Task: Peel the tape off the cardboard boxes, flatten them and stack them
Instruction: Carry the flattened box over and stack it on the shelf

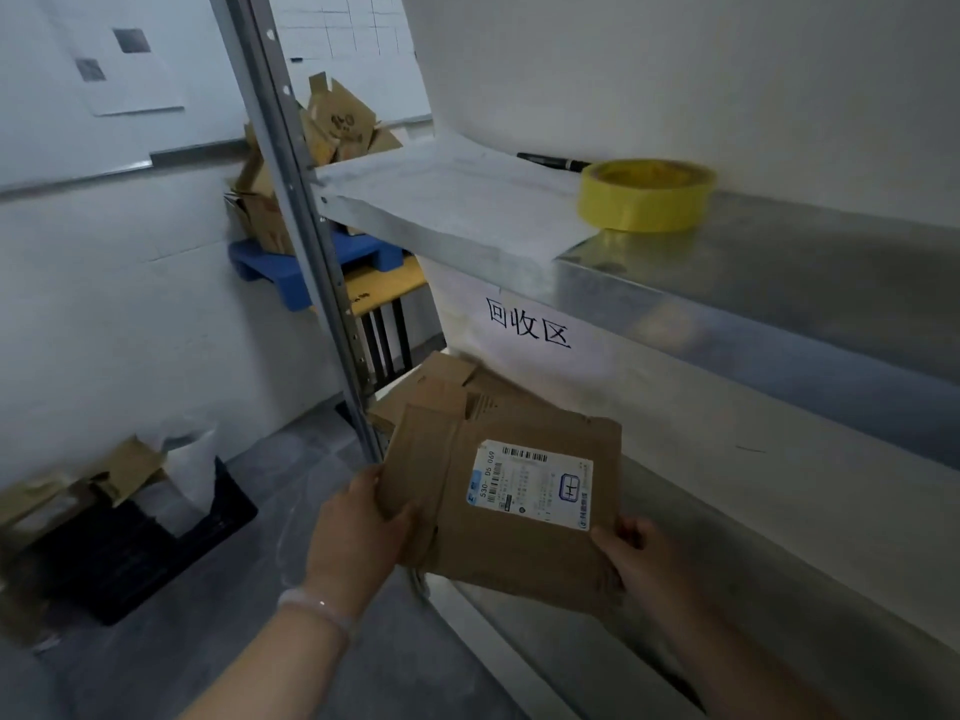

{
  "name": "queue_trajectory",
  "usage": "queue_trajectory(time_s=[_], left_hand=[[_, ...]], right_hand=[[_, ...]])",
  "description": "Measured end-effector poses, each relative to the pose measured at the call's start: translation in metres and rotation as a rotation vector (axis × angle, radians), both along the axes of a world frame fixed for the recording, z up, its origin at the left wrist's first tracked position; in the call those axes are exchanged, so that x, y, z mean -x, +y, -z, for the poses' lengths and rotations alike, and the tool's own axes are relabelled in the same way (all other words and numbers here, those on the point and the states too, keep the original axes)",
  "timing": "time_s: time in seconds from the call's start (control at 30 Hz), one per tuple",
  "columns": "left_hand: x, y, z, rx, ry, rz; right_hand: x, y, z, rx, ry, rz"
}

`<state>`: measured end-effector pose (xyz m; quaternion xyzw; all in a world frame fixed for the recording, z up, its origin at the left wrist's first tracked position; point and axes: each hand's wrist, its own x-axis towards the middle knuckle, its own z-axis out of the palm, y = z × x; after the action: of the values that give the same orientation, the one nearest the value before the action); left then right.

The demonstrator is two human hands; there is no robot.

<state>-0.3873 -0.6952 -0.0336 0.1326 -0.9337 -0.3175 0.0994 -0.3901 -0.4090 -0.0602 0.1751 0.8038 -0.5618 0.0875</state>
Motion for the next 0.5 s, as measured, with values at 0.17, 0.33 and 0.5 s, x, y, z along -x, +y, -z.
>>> queue_trajectory(time_s=[0.17,0.33,0.5], left_hand=[[0.063,-0.021,0.006,0.044,-0.052,0.042],[0.133,-0.045,0.007,0.157,-0.106,0.140],[0.194,-0.067,0.008,0.307,-0.128,0.271]], right_hand=[[0.053,-0.023,0.002,-0.117,-0.018,0.037],[0.091,-0.054,0.013,-0.160,-0.083,0.107],[0.117,-0.089,0.021,-0.130,-0.144,0.193]])
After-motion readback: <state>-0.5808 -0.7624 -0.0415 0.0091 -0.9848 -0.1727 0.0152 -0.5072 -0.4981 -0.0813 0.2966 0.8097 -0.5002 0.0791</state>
